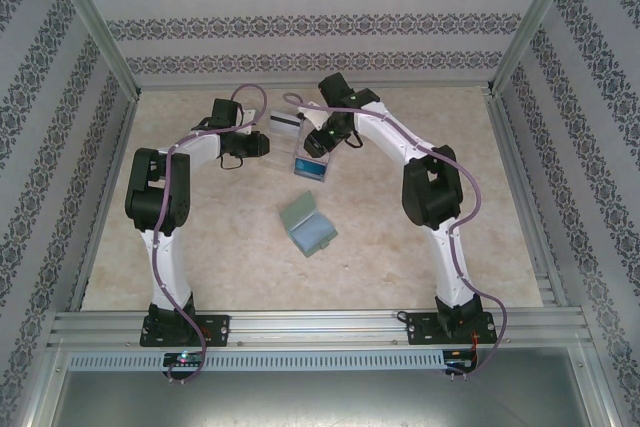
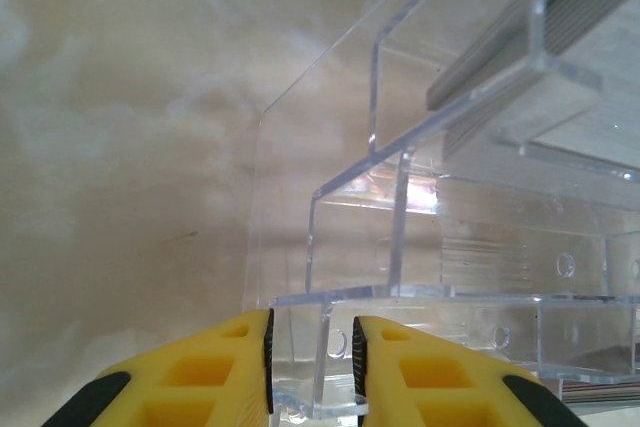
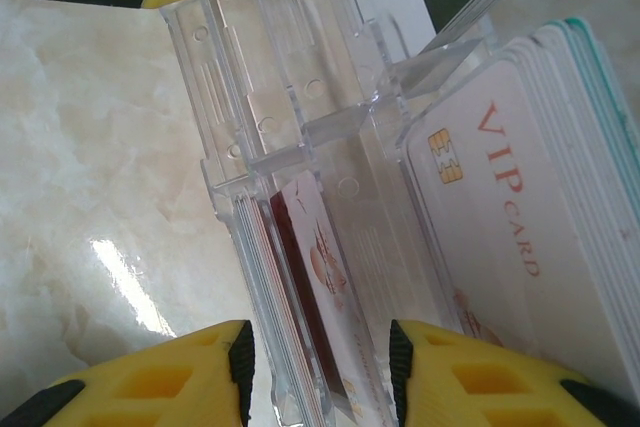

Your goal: Put the credit cards into the card holder

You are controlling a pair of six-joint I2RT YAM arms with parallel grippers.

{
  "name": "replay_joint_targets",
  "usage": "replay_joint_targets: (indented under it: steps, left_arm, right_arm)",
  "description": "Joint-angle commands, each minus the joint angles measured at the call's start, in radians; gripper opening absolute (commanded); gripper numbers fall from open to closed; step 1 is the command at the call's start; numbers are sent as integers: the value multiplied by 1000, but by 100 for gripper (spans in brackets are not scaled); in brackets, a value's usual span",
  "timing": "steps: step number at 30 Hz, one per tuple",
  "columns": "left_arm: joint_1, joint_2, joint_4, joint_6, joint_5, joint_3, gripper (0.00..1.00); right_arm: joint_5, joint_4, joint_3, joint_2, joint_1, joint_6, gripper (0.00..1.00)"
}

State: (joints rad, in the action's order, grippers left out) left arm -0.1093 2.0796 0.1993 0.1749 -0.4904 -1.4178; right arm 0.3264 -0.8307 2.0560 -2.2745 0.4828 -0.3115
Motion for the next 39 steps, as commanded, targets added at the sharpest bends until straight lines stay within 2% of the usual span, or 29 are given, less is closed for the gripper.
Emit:
replay_joint_targets:
  steps: [1,3,10,13,23,32,39]
  left_arm:
    - [1,37,54,-5,-37,3,26]
    - [1,36,51,-5,-37,5,26]
    - [1,36,48,-1,-41,5,26]
    - [0,37,48,-2,-43,3,26]
    - [1,34,55,-5,-39,0,26]
    - [1,37,48,4,-40,2,26]
    - [0,37,47,6,-38,2,26]
  right_arm:
    - [-77,25,-86,37,25,-10,43]
    - [-162,89,-144,64,36,-19,43]
    - [-269,156,-189,70,45,-11,44]
    - [-261,149,-169,53,43,-9,43]
    - [-231,110,-114,25,42,-15,24]
    - [-168,85,-105,18,47,-28,20]
    - [-156,91,-111,27,56,-30,12]
